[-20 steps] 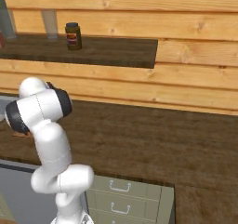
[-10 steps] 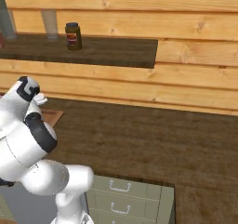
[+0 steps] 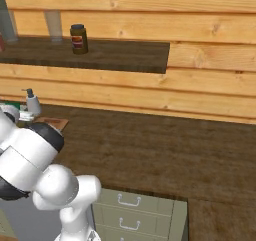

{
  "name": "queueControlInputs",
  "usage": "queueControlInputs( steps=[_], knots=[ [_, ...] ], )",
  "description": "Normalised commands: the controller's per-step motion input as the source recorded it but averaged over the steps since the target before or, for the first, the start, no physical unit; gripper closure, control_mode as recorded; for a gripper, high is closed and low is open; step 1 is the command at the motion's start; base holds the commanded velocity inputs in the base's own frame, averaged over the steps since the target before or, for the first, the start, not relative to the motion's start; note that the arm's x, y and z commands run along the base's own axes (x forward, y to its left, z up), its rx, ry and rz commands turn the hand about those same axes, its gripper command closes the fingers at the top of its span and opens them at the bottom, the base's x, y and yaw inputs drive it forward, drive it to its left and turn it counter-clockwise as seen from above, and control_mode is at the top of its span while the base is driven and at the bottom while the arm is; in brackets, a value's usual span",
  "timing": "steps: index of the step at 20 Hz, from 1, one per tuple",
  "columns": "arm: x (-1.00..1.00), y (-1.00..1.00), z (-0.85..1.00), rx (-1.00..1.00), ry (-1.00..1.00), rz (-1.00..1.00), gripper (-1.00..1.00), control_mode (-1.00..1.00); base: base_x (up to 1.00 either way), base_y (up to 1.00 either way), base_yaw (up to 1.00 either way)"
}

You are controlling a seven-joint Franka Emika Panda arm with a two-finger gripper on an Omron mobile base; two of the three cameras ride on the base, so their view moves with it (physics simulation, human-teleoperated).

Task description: Pick up the sponge from the counter and clean the cutting board by briefly scrubbing or pressing down on the cutting board. Once finished, release the sponge.

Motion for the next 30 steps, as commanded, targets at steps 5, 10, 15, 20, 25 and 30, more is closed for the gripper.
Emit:
queueControlInputs(
  steps=[5, 10, 15, 20, 25, 30],
  knots=[
    [-0.31, -0.04, 1.0, -0.12, -0.06, 0.0, 1.0, -1.0, 0.0, 0.0, 0.0],
    [-0.63, -0.43, 0.83, -0.33, -0.39, -0.1, 1.0, -1.0, 0.0, 0.0, 0.0],
    [-0.09, -0.55, 0.1, -0.46, -0.73, -0.21, 1.0, -1.0, 0.0, 0.0, 0.0],
    [-0.04, -0.32, -0.16, -0.62, -0.86, -0.22, 1.0, -1.0, 0.0, 0.0, 0.0],
    [0.01, -0.32, 0.49, -0.51, -0.58, -0.21, 1.0, -1.0, 0.0, 0.0, 0.0],
    [-0.08, -0.85, 1.0, 0.01, 0.43, -0.16, 1.0, -1.0, 0.0, 0.0, 0.0]
  ],
)
